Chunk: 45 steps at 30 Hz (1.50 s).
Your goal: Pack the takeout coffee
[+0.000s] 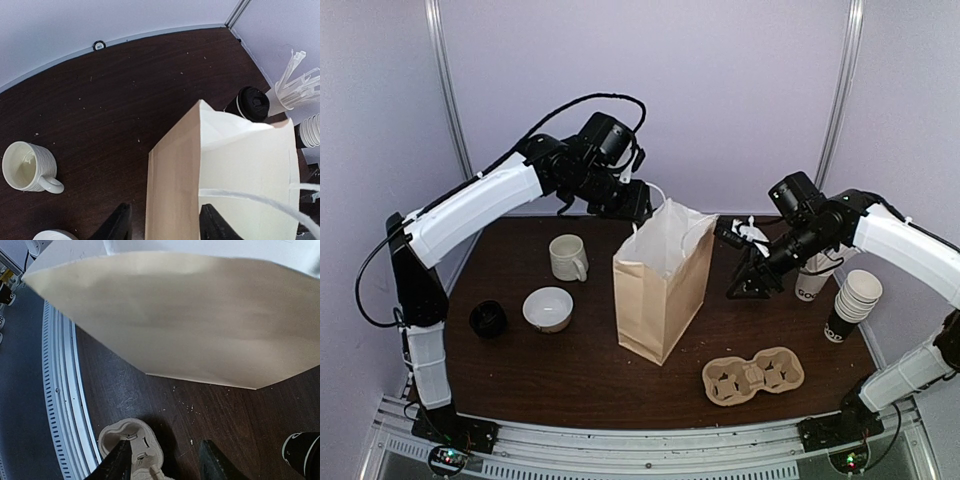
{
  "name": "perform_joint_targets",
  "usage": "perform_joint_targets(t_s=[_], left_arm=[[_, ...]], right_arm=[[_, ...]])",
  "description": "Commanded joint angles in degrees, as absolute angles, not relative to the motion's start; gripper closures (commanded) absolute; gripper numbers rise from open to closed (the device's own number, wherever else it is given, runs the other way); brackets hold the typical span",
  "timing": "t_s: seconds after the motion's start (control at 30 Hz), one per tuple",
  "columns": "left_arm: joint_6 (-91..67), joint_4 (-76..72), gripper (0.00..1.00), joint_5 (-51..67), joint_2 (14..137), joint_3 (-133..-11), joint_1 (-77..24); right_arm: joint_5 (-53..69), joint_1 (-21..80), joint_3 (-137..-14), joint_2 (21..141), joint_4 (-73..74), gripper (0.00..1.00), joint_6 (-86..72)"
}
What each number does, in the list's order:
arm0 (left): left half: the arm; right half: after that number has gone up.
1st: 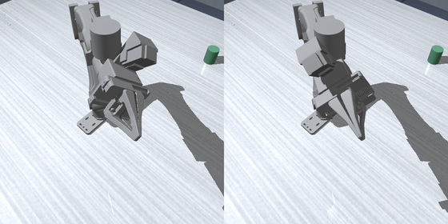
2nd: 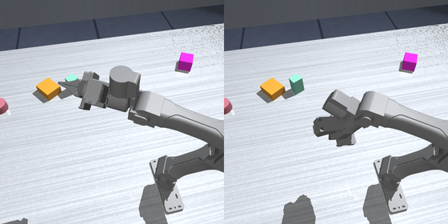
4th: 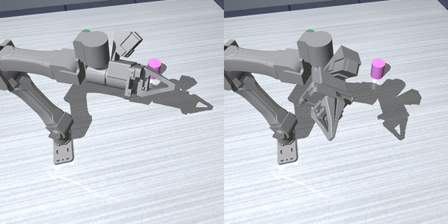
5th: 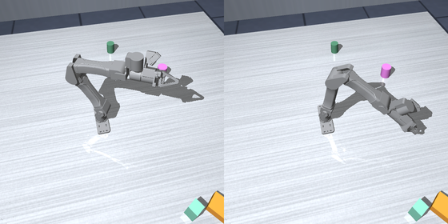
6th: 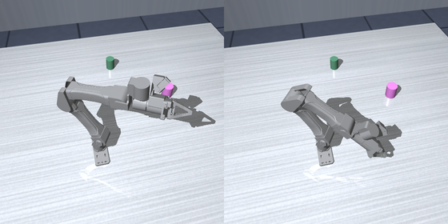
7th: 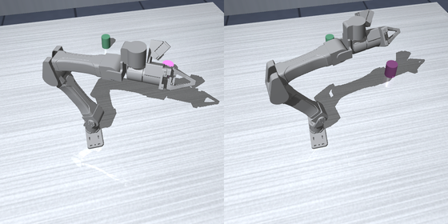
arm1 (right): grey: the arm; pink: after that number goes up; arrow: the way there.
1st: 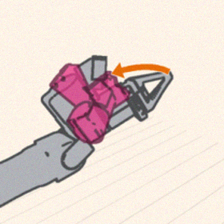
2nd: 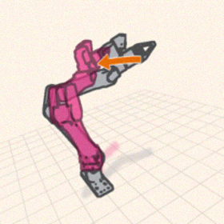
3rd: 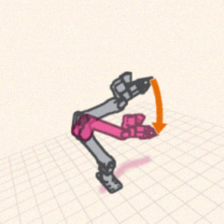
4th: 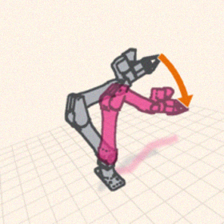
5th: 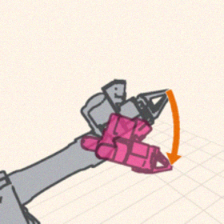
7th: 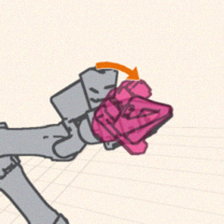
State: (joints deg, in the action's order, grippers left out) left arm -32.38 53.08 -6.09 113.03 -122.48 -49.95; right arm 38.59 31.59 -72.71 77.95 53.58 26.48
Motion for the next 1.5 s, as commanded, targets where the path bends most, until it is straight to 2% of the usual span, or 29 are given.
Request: perform_joint_targets(t_s=[0.0, 0.13, 0.4, 0.57, 0.77, 0.9, 1.07, 1.27, 1.47], left_arm=[[-28.8, 54.9, 0.55, -1.1, 113.0, -126.3, -47.3], [-26.8, 55.2, 0.54, 3.0, 113.8, -127.5, -46.5], [-19.6, 56.0, 0.36, 7.1, 107.7, -122.3, -46.5], [-14.5, 55.9, 0.32, 2.4, 105.6, -118.7, -46.6], [-10.4, 54.0, 0.31, -1.2, 102.8, -115.3, -46.5], [-8.0, 53.6, 0.3, -6.4, 99.6, -113.6, -46.5], [-6.6, 50.2, 0.29, -12.2, 93.3, -105.8, -46.5], [-9.8, 46.7, 0.28, -14.2, 86.5, -96.7, -46.4], [-11.0, 46.9, 0.28, -15.3, 84.0, -94.0, -46.4]], right_arm=[[39.1, 30.4, -74.2, 76.6, 56.0, 0.5, 26.7], [39.3, 29.5, -73.7, 75.1, 59.9, 0.47, 30.9], [35.7, 29.0, -67.7, 71.7, 67.2, 0.36, 41.7], [30.4, 29.3, -62.8, 73.0, 68.3, 0.36, 48.2], [26.9, 30.3, -59.7, 75.9, 67.2, 0.43, 52.1], [21.6, 34.6, -56.5, 75.8, 65.3, 0.47, 53.4], [17.3, 38.4, -52.2, 73.0, 61.5, 0.51, 54.4], [15.6, 41.1, -50.1, 74.2, 57.8, 0.53, 53.6], [14.0, 44.9, -48.5, 75.3, 56.1, 0.53, 53.2]])
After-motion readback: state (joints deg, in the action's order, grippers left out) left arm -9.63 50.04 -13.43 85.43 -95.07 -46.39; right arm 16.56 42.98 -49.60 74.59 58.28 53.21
